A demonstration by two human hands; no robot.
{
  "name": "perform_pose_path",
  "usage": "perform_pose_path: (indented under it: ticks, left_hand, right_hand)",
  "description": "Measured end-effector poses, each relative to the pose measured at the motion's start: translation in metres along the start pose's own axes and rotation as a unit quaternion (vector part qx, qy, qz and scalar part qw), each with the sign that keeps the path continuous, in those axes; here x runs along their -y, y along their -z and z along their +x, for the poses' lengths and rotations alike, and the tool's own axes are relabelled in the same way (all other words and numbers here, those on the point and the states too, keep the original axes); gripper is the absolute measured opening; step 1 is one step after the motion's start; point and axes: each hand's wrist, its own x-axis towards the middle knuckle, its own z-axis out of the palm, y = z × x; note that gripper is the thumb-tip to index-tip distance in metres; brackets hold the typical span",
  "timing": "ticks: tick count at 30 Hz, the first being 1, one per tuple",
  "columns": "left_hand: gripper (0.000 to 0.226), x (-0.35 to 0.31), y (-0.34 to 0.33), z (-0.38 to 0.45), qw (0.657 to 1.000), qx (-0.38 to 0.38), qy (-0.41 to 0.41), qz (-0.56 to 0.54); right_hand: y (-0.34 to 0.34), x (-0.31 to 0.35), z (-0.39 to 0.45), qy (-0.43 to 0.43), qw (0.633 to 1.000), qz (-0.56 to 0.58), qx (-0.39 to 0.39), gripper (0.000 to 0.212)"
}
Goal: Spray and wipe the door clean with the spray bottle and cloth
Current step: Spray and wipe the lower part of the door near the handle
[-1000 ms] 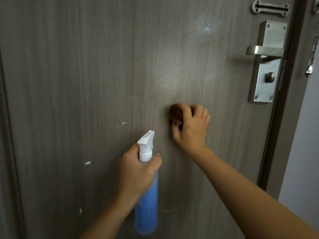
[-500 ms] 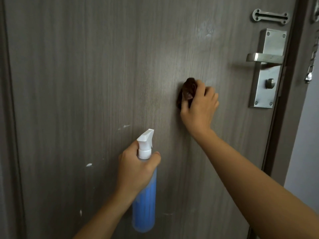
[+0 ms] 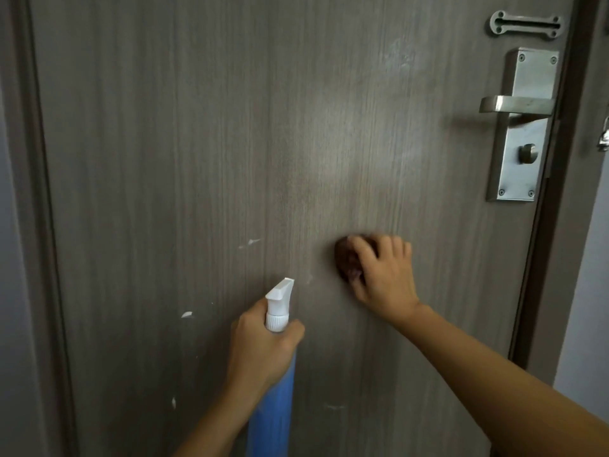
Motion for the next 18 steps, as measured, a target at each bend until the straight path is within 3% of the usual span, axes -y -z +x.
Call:
perform_pose_path:
  ticks: [4,8,13,18]
  left_hand:
    - [0.023,-0.002,0.0,0.0,1.0,-0.013,0.004,-0.008]
    - [0.017,-0.008,0.009,0.005,0.998,-0.058,-0.009,-0.02]
    - [0.019,-0.015,0.035,0.016,0.991,-0.13,-0.003,-0.01]
    - [0.02,-0.016,0.051,0.024,0.99,-0.144,-0.008,0.0]
  right_hand:
    - [0.015,0.011,0.054,-0.176,0.982,0.051,-0.053,0.052]
    - [0.014,0.04,0.1,-0.258,0.96,0.068,-0.081,0.051]
    - [0.004,0.081,0.118,-0.251,0.963,0.065,-0.071,0.054]
    - [0.002,0.08,0.116,-0.225,0.97,0.058,-0.072,0.05]
